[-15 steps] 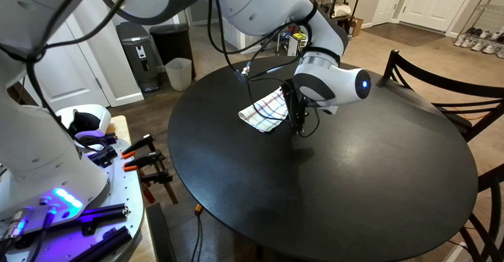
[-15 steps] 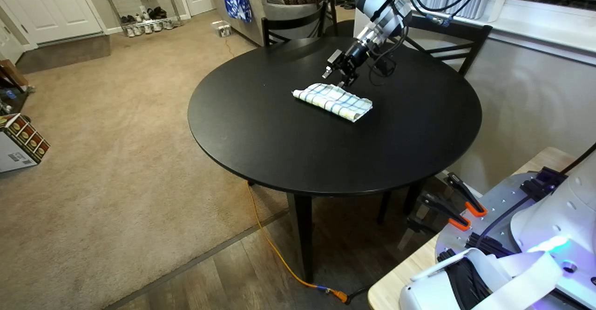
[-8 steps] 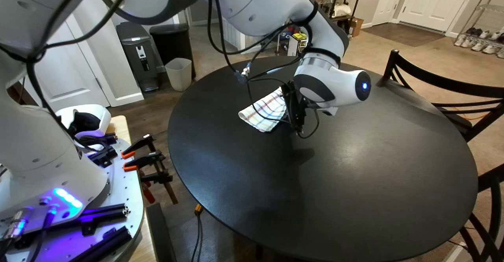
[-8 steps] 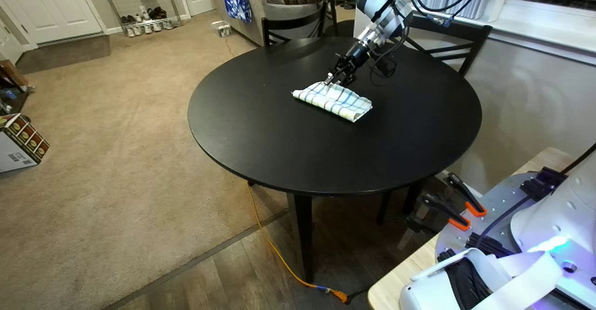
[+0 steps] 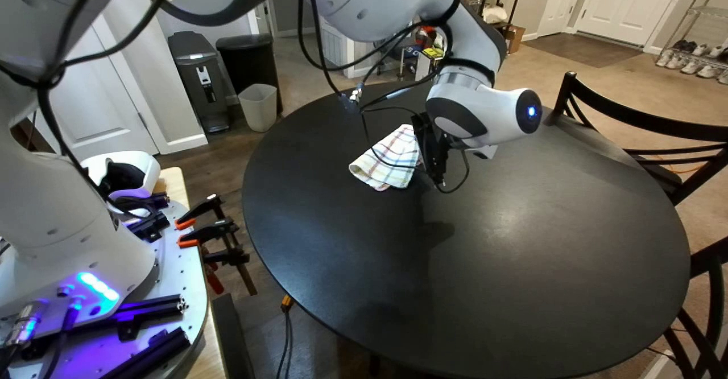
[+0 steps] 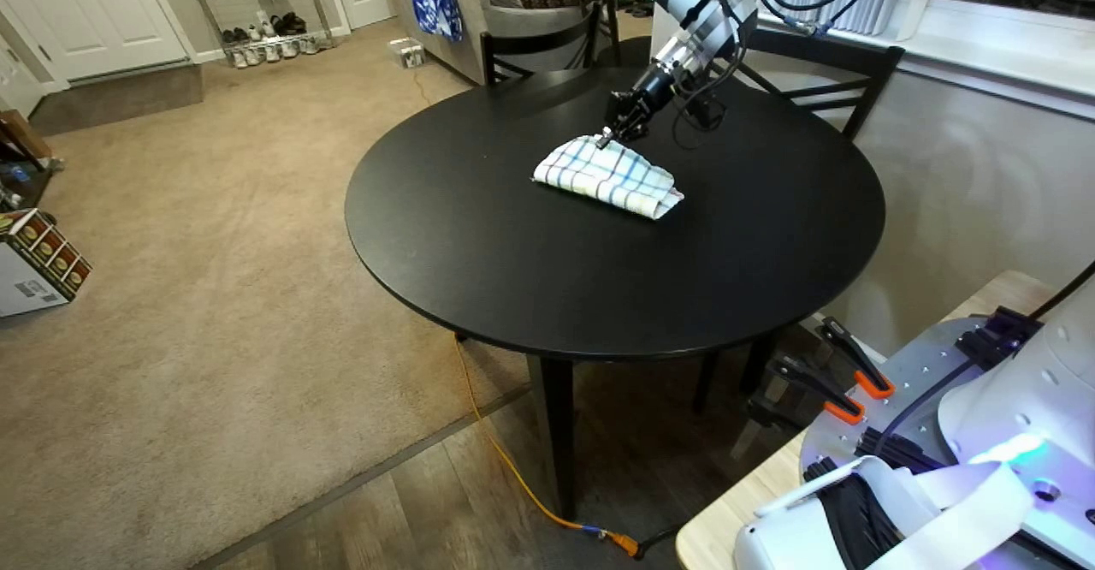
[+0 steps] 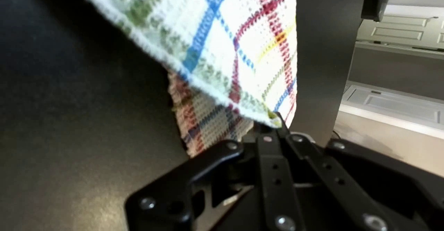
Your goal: Unfold the towel fully
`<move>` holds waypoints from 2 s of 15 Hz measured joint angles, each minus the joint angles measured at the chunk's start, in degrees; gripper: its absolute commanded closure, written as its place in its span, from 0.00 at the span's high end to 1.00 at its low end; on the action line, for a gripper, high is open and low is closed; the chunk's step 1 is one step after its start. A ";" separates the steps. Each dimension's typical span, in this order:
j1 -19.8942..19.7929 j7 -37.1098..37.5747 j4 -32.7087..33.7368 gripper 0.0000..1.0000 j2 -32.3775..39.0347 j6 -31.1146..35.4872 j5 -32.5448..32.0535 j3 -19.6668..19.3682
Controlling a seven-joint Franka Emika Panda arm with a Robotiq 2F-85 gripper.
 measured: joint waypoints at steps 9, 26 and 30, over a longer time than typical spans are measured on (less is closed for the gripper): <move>5.80 0.45 -1.30 0.00 -5.85 9.31 -0.17 -1.89; 10.58 -3.69 -38.29 0.00 -25.28 53.23 13.96 7.24; 10.58 -14.26 -47.41 0.00 -33.10 64.23 31.20 14.35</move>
